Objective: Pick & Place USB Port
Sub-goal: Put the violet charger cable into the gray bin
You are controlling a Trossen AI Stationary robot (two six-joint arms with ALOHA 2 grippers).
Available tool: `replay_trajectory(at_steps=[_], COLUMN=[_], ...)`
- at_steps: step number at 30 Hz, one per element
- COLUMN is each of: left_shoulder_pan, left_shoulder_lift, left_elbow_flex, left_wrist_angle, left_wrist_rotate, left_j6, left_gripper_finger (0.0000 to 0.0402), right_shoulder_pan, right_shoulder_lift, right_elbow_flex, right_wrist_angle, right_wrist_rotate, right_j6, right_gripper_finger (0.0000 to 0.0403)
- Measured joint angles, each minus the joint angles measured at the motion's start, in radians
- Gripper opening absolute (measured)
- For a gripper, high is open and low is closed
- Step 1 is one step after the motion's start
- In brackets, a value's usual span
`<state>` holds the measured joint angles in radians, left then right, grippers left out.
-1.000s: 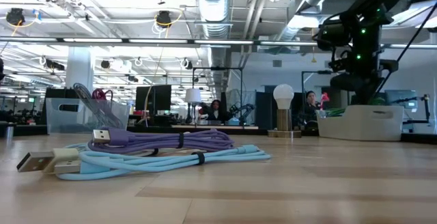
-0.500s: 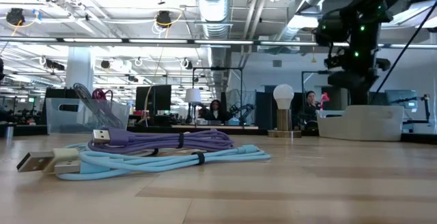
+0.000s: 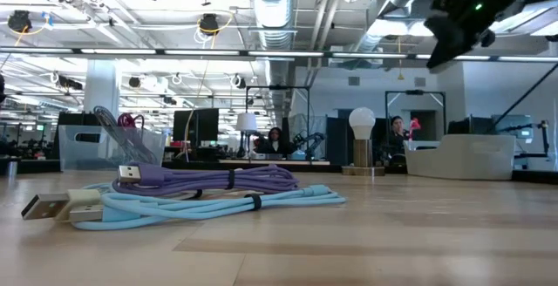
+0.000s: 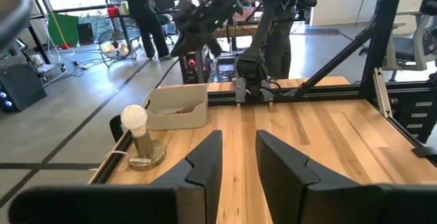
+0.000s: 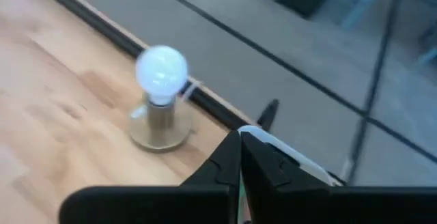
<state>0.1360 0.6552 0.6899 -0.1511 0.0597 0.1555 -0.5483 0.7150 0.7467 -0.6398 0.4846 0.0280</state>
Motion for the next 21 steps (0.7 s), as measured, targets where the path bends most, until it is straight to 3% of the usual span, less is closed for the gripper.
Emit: replay_trajectory(at_steps=[9,21], left_shoulder_pan=[0.0,0.0], left_shoulder_lift=[0.0,0.0], left_elbow_flex=[0.0,0.0], left_wrist_angle=[0.0,0.0], left_wrist_rotate=[0.0,0.0], left_j6=[0.004,0.004], left_gripper_finger=[0.009,0.009], right_shoulder_pan=[0.095,0.259], right_shoulder_lift=[-0.105,-0.107], right_elbow_flex=[0.0,0.0], right_wrist_angle=[0.0,0.158], right_wrist_rotate=[-0.356,-0.595], right_j6=[-0.004,-0.039], right_gripper_finger=[0.0002,0.0001])
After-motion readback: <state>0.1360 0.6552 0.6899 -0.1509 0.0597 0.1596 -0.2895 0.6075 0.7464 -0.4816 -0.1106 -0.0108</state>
